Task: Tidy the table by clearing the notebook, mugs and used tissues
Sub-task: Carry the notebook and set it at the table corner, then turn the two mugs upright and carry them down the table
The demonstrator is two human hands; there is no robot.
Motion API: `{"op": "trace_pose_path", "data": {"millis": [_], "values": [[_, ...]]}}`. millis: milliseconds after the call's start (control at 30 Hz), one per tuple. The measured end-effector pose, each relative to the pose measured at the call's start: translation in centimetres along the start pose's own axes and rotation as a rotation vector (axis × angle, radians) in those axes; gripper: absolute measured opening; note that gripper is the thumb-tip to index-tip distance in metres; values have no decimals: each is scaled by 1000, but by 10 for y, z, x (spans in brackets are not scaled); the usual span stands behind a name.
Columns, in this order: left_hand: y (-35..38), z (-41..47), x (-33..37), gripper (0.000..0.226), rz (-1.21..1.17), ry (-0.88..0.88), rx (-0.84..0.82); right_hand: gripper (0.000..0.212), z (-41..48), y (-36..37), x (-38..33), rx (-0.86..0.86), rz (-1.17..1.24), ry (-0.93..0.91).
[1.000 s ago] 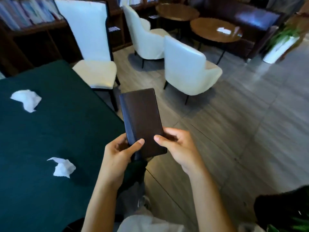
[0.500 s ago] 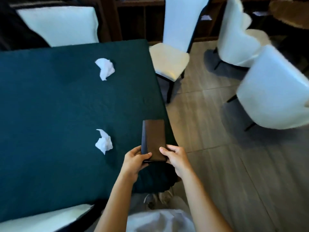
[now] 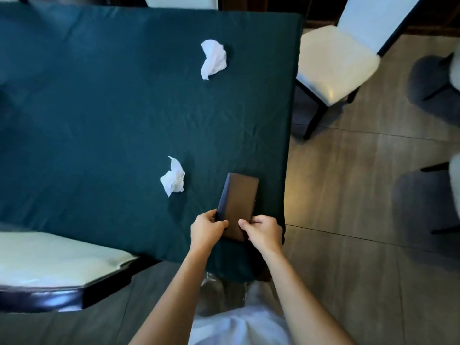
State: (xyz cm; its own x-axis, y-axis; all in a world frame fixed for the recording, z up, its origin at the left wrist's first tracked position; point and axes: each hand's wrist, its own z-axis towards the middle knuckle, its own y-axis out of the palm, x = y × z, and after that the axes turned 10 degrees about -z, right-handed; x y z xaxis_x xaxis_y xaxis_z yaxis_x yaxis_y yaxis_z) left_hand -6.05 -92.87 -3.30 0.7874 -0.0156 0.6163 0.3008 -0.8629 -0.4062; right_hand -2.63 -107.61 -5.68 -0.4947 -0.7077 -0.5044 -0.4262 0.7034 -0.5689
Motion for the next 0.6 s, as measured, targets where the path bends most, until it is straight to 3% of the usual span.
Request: {"op": "trace_pose_path", "data": {"millis": [133,200,267,400,500,600], "values": [[2,-5,6,24,280,112,65,66,11,-9,-15,71,-391,-123],[6,-9,8,38,438,149,101,94,15,-12,-21,45,-551,-196],[11,-12,8,60,576,218,116,108,16,-15,-23,35,-628,-256],[20,-16,13,82,888,446,34,106,20,-19,-24,-14,-644,-312],[17,-17,21,77,992,454,-42,107,20,-23,-32,-75,-648,-282],[2,-22,33,55,1020,474,-43,101,16,-26,-46,-60,-741,-323]]}}
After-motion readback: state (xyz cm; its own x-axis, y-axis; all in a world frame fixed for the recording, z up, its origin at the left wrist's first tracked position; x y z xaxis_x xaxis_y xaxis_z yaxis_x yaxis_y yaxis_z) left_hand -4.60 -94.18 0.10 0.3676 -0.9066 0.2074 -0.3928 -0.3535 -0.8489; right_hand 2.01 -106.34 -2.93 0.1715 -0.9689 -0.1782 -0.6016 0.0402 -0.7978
